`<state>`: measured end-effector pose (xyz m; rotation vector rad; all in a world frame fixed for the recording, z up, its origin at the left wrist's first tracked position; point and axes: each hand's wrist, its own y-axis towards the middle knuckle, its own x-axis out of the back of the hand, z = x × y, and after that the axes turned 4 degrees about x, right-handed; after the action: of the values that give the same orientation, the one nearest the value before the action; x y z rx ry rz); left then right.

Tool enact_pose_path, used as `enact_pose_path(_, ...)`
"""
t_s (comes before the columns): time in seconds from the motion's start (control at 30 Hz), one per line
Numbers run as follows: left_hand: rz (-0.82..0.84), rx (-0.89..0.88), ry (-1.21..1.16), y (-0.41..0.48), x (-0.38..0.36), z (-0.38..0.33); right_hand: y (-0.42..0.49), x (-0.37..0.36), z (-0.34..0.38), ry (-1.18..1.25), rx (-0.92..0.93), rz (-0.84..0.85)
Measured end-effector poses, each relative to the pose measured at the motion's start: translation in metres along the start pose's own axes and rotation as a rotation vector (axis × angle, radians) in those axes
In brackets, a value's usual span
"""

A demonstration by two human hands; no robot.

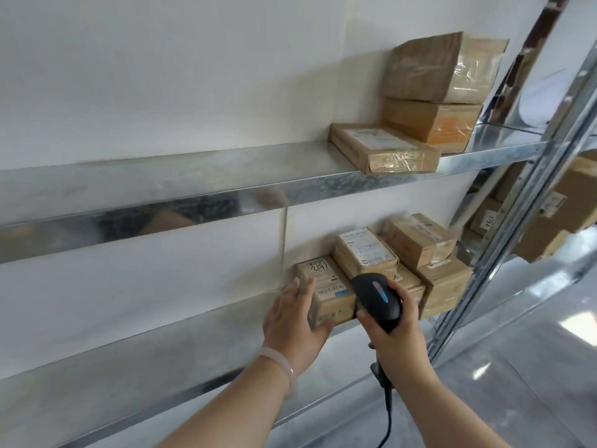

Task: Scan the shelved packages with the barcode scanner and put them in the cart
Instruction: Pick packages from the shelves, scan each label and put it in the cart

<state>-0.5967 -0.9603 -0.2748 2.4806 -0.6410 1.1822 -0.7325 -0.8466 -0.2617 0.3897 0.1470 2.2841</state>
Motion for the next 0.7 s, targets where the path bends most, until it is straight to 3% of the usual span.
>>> enact_pose_path(0.47,0.163,-0.053,-0.122,0.076,-0.019,-0.054,0.069,0.035,-0.001,-0.064,-0.009,-0.228)
enact_pose_path(0.7,0.135,0.094,-0.212,0.110,-0.044,-0.073,0.128,0.052,-0.015,-0.109,0.014,-0.119)
